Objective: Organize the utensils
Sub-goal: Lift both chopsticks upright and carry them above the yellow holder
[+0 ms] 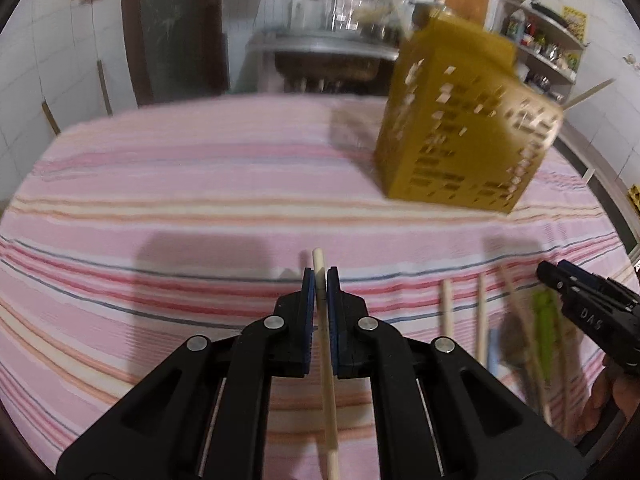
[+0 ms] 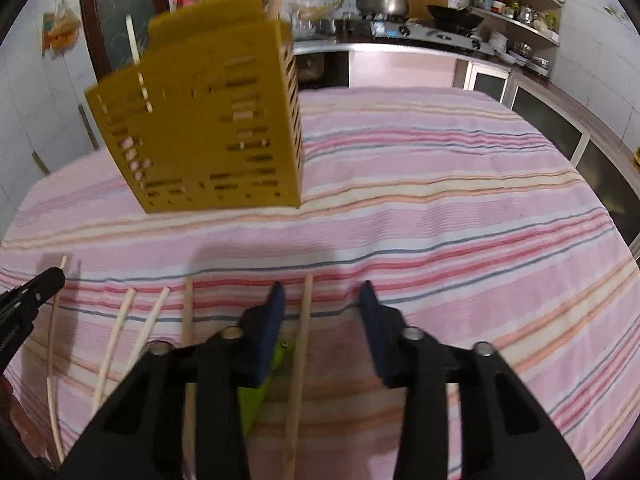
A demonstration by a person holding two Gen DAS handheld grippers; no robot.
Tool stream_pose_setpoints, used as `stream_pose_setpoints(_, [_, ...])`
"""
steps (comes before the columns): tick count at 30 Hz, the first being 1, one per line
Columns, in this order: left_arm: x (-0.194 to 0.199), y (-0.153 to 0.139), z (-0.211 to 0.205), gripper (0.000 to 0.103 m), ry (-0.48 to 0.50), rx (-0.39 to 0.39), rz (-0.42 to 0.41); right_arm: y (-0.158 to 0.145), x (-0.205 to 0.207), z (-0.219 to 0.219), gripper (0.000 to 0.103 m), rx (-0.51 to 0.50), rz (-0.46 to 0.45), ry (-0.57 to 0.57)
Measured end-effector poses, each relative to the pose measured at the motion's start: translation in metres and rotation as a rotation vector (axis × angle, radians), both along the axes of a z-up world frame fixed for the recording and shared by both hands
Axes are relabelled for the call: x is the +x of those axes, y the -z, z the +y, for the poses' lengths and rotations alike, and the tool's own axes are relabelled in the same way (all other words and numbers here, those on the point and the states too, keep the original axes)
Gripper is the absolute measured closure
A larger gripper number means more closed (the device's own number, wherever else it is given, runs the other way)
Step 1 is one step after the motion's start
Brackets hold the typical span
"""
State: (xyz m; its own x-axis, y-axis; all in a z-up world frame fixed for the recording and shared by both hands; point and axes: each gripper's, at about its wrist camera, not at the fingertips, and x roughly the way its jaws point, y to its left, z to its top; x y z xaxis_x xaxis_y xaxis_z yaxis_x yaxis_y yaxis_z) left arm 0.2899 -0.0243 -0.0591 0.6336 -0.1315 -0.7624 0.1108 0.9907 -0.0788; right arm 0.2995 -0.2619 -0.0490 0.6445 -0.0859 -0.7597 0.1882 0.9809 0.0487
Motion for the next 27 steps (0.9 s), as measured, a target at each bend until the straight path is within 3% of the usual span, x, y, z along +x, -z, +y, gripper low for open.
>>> stream_pose_setpoints(3, [0.007,0.01,0.001,0.098,0.0,0.007,0.031,0.004,0.006,0.005,0.075,-0.038,0.009,0.003])
stream_pose_setpoints(4, [0.008,0.01,0.001,0.098,0.001,0.01,0.031,0.003,0.007,0.004,0.081,-0.036,0.008,0.006])
stream_pose_setpoints(5, [0.009,0.01,0.0,0.098,0.003,0.014,0.032,0.003,0.007,0.003,0.094,-0.028,0.004,0.008])
stream_pose_setpoints(6, [0.01,0.01,-0.001,0.098,0.004,0.016,0.033,0.002,0.008,0.0,0.097,-0.007,-0.002,0.002])
stream_pose_setpoints(12, [0.011,0.007,0.001,0.098,0.003,0.008,0.018,-0.003,0.001,-0.008,0.098,0.051,-0.04,0.006])
stream_pose_setpoints(17, [-0.003,-0.012,0.01,0.098,-0.019,-0.022,-0.043,-0.027,-0.017,-0.015,0.098,0.08,-0.134,0.01])
stream_pose_setpoints(27, [-0.078,-0.076,0.028,0.098,-0.067,-0.041,-0.315,-0.085,-0.091,-0.016,0.098,0.066,-0.412,0.01])
